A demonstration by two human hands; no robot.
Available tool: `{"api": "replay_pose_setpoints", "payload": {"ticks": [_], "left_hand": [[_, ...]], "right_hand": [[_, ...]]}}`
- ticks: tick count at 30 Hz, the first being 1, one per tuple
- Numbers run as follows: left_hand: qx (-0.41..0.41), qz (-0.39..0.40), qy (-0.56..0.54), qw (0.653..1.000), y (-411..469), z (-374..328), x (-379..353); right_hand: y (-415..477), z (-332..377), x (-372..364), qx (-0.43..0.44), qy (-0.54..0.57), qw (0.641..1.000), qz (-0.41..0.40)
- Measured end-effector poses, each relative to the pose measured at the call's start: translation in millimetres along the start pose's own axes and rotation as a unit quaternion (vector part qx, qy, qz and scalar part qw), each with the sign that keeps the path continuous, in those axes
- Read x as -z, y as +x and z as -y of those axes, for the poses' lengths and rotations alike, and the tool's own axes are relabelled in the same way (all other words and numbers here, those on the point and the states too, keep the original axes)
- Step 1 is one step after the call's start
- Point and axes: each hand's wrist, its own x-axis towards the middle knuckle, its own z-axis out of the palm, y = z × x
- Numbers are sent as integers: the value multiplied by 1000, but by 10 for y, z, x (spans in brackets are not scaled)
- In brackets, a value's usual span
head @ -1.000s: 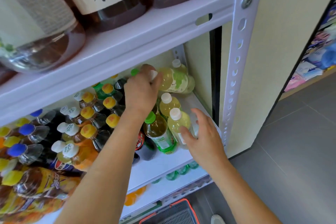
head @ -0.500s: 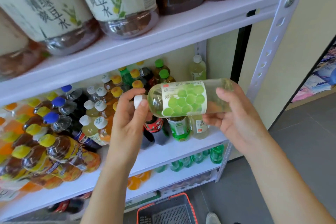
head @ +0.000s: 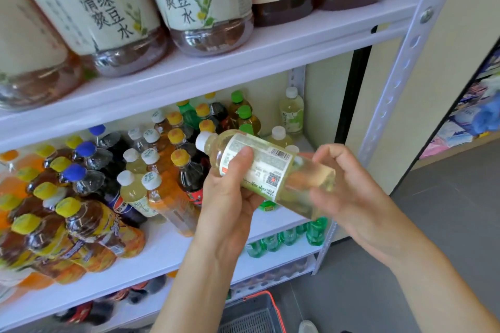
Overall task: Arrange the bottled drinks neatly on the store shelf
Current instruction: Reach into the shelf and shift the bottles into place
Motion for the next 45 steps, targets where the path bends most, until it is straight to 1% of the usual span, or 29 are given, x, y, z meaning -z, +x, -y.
{"api": "replay_pose_setpoints", "payload": {"ticks": [2,4,6,8,10,13,16,19,21,22,23,24,25,26,27,28,29,30,31,32,33,34,35,36,37,38,39,42,45], "left_hand": [[-12,11,9,1000,2,21,26],[-22,27,17,999,-1,23,44],[-29,38,26,999,5,3,73],[-28,47,33,998,3,-11,84],[-28,53,22,998,10,-6,82],[-21,61,16,998,24,-7,59],[-25,62,77,995,38,-38,70],[-39,49,121,991,44,-50,107],[-32,50,129,990,23,-19,74],[-27,47,121,991,16,-1,40],[-23,43,106,993,14,15,5],[-20,38,90,995,17,25,-23],[-17,33,79,996,18,28,-47],[-17,25,74,997,25,30,-56],[-23,15,73,997,32,32,-51],[-33,5,74,997,43,34,-41],[-44,-3,73,996,50,32,-24],[-52,-6,68,996,58,29,-11],[-53,-7,54,997,63,21,-9],[-47,-5,32,998,66,14,-5],[-32,-2,9,999,68,9,4],[-12,1,-13,1000,70,6,14],[10,5,-32,999,70,3,30],[28,10,-44,999,71,-1,41],[41,14,-50,998,66,-4,48],[48,18,-54,997,61,-10,46],[53,20,-57,997,51,-17,41],[63,36,-69,995,22,-18,37],[56,56,-55,995,40,-15,57]], "right_hand": [[1,-27,3,-96,120,988,-32],[-12,-82,-45,-195,175,965,-7],[-37,-151,-97,-231,218,948,24],[-51,-200,-141,-219,253,942,20],[-66,-225,-192,-189,264,946,7],[-76,-254,-255,-141,231,962,-24],[-86,-237,-301,-90,183,977,-58],[-108,-219,-305,-44,97,989,-101],[-139,-230,-313,-7,-9,992,-127],[-153,-250,-324,24,-80,987,-141],[-165,-281,-337,69,-179,968,-160],[-167,-317,-358,119,-299,930,-178],[-162,-359,-379,165,-409,879,-183],[-158,-397,-391,196,-475,841,-173],[-159,-423,-389,200,-497,830,-158],[-163,-424,-384,189,-489,839,-143],[-172,-407,-375,164,-453,867,-130],[-181,-378,-367,125,-375,910,-123],[-185,-335,-362,79,-260,955,-118],[-181,-301,-352,29,-128,984,-118],[-169,-279,-343,-38,-8,991,-126],[-153,-263,-338,-113,81,983,-122],[-141,-243,-341,-186,139,967,-103],[-138,-225,-350,-244,172,952,-65],[-138,-218,-362,-274,190,943,-24],[-132,-220,-371,-280,205,938,-1],[-121,-226,-378,-270,220,937,3],[-102,-212,-390,-222,244,943,-39],[-122,-157,-416,-165,170,970,-47]]}}
